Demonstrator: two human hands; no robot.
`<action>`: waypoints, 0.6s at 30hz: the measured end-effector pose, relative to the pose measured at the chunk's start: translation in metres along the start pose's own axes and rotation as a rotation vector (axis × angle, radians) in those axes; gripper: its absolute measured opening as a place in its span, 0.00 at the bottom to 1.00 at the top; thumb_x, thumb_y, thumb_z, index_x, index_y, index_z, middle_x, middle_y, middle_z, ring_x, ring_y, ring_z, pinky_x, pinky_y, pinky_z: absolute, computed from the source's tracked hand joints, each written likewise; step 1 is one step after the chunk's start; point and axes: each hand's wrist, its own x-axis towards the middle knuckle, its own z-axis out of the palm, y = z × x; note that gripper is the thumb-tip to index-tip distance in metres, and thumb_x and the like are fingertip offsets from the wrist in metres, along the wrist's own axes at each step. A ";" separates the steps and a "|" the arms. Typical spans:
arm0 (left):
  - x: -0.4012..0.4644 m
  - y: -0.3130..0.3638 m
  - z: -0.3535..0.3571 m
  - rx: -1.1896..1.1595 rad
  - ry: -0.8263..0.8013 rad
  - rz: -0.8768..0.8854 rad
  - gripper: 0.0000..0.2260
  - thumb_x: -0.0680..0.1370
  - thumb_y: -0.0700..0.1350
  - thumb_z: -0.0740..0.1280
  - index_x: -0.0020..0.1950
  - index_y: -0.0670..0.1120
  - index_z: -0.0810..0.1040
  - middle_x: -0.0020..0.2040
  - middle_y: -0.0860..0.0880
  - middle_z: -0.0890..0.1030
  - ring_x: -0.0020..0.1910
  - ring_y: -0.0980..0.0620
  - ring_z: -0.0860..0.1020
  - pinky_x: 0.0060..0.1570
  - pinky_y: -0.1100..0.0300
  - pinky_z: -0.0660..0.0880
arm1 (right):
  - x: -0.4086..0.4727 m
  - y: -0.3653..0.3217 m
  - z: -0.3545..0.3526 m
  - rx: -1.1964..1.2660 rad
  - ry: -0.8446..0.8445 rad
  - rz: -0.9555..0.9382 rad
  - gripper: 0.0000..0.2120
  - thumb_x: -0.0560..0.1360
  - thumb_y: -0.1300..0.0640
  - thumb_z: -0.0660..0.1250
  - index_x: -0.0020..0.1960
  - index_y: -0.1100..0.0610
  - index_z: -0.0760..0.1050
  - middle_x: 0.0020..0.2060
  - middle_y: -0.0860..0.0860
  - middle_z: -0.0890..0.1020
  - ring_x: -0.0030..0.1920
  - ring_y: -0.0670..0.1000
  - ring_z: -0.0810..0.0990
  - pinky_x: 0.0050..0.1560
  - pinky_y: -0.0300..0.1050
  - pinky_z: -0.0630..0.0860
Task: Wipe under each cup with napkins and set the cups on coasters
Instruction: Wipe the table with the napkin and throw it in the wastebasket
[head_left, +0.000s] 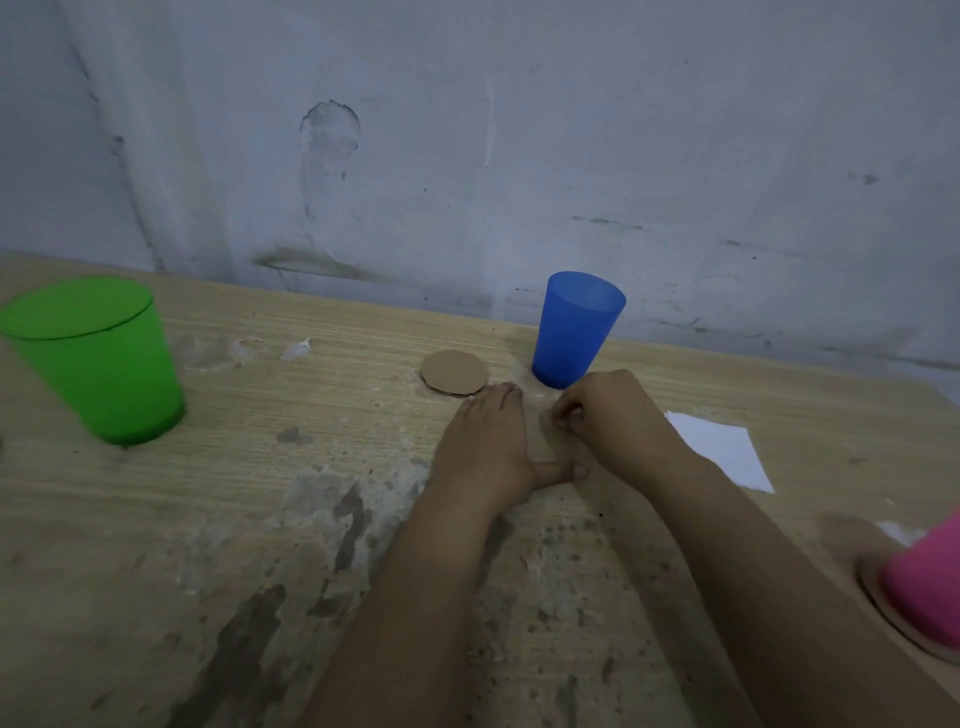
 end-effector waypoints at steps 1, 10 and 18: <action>0.000 0.000 -0.001 -0.002 0.003 0.001 0.48 0.67 0.68 0.69 0.77 0.44 0.53 0.78 0.49 0.56 0.76 0.52 0.53 0.73 0.57 0.51 | 0.005 -0.002 0.004 -0.016 0.022 0.023 0.13 0.73 0.67 0.61 0.49 0.57 0.83 0.47 0.54 0.83 0.46 0.54 0.79 0.49 0.47 0.76; -0.003 0.001 -0.004 -0.033 0.024 0.012 0.44 0.67 0.65 0.71 0.75 0.45 0.58 0.75 0.49 0.61 0.73 0.52 0.59 0.71 0.58 0.56 | 0.009 -0.009 0.008 -0.040 0.029 -0.082 0.14 0.74 0.65 0.59 0.53 0.58 0.82 0.46 0.56 0.81 0.43 0.54 0.77 0.42 0.41 0.68; -0.004 0.001 -0.005 -0.017 -0.009 0.006 0.48 0.67 0.66 0.70 0.77 0.44 0.53 0.77 0.49 0.56 0.75 0.51 0.56 0.72 0.57 0.55 | -0.024 0.004 -0.005 -0.076 -0.052 0.065 0.11 0.74 0.63 0.62 0.53 0.58 0.81 0.50 0.54 0.80 0.49 0.53 0.78 0.53 0.43 0.75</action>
